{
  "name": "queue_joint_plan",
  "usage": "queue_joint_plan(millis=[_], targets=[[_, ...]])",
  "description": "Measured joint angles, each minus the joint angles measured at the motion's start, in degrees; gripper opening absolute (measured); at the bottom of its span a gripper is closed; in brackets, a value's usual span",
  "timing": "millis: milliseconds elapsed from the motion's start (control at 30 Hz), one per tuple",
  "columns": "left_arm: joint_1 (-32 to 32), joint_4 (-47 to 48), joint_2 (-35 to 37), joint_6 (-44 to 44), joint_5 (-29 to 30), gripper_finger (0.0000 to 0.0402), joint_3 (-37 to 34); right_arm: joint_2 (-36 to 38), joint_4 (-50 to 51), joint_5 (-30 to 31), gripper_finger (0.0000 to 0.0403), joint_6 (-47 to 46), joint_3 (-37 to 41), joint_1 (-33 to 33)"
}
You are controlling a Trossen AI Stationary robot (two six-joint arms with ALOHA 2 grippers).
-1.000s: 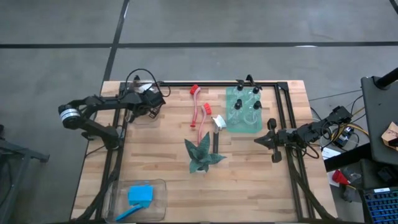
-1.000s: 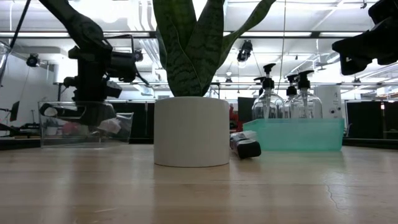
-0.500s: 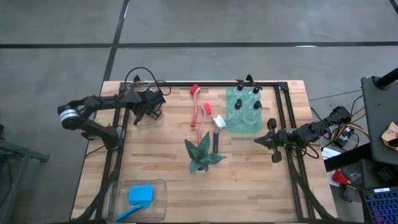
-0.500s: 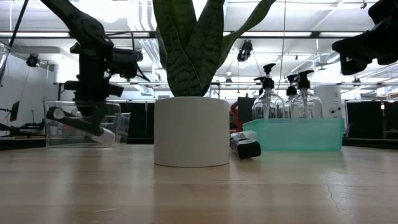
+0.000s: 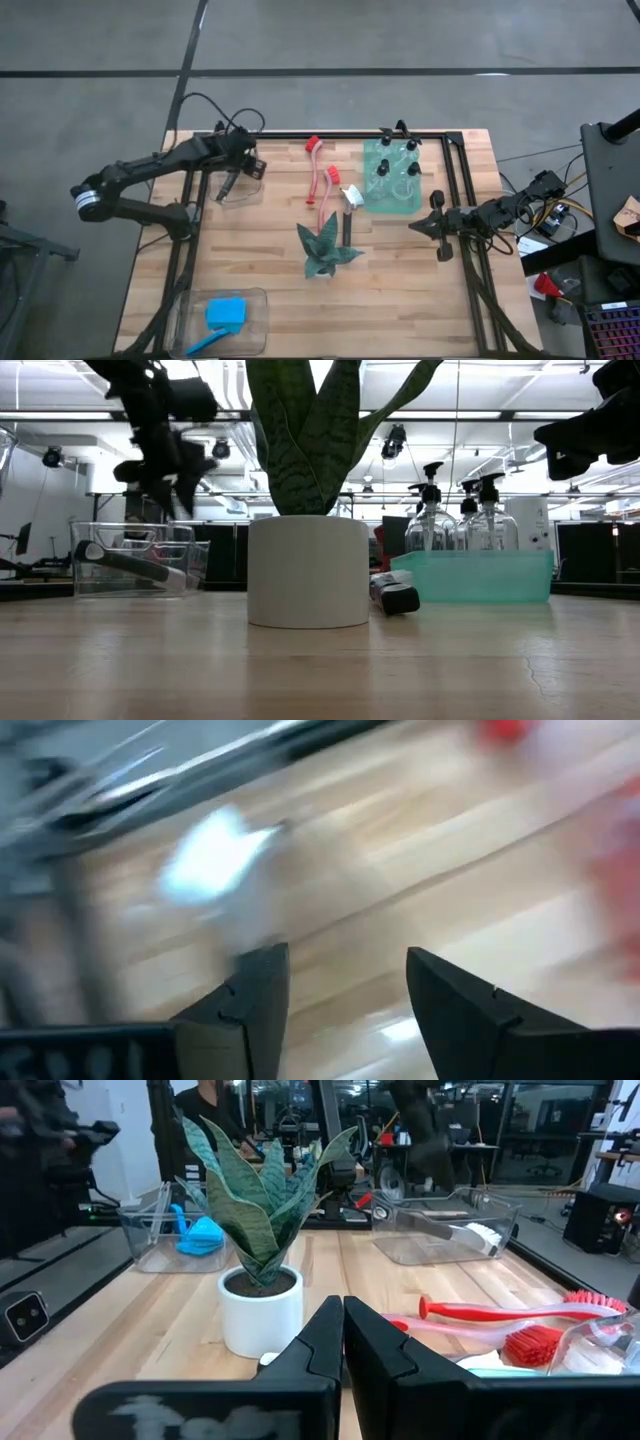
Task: Pick & Place Kitchen Sink Supplies
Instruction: Put the red dish brush into the top transparent bin
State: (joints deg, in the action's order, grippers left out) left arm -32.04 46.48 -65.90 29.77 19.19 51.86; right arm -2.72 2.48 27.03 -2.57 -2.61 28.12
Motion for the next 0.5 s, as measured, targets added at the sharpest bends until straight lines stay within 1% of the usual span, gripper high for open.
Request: queue_joint_plan(millis=[67, 133, 233, 367, 500], targets=[[0.28, -5.22, 1.44, 1.86, -5.30, 0.0193, 0.36, -0.01, 0.00, 0.01, 0.0009, -0.17, 0.00, 0.00], [0.70, -11.94, 1.84, 1.95, -10.85, 0.0193, 0.36, 0.00, 0.00, 0.00, 0.0009, -0.50, 0.00, 0.00], [2.25, -20.79, 0.59, 3.64, -16.44, 0.0193, 0.36, 0.00, 0.02, 0.02, 0.0009, 0.00, 0.00, 0.00], [4.16, -29.24, -3.44, 6.40, -19.65, 0.0193, 0.36, 0.00, 0.02, 0.00, 0.0009, -0.47, 0.00, 0.00], [5.76, -33.91, -9.02, 9.74, -20.65, 0.0193, 0.85, -0.02, 0.02, 0.00, 0.0009, -0.16, 0.00, 0.00]])
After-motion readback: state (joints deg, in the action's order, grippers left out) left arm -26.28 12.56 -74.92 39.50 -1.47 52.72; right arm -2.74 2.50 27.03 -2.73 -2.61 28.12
